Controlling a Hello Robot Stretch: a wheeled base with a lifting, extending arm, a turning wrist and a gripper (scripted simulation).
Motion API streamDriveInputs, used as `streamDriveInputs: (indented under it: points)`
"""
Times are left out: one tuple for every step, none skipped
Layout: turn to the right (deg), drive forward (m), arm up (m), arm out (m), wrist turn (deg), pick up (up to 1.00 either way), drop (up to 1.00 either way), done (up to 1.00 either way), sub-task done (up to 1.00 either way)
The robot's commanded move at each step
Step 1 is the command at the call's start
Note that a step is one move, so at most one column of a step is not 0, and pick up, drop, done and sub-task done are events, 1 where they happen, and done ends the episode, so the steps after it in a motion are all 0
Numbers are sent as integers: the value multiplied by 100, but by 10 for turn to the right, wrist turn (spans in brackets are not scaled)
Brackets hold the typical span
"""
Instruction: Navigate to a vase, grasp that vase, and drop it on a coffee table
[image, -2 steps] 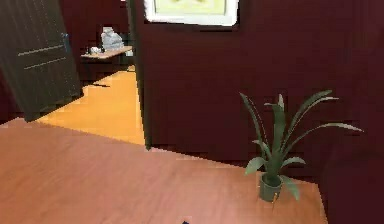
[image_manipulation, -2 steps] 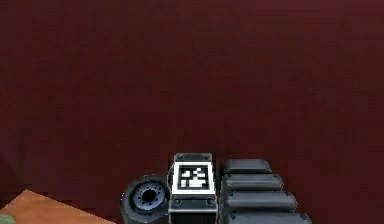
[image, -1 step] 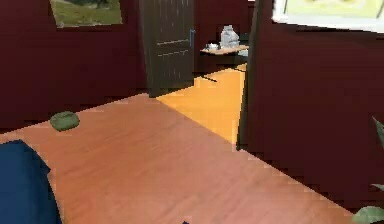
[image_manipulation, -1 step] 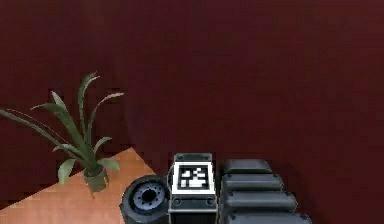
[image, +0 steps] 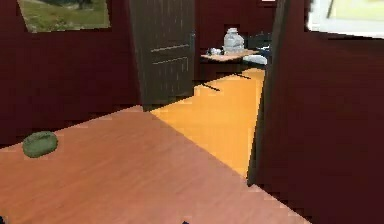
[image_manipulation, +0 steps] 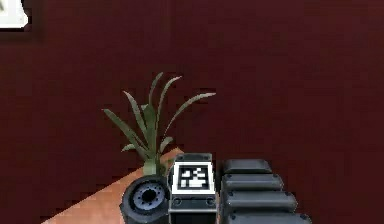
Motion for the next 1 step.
streamDriveInputs:
  points:
    - [-390, 0, 0, 0, 0, 0, 0, 0, 0]
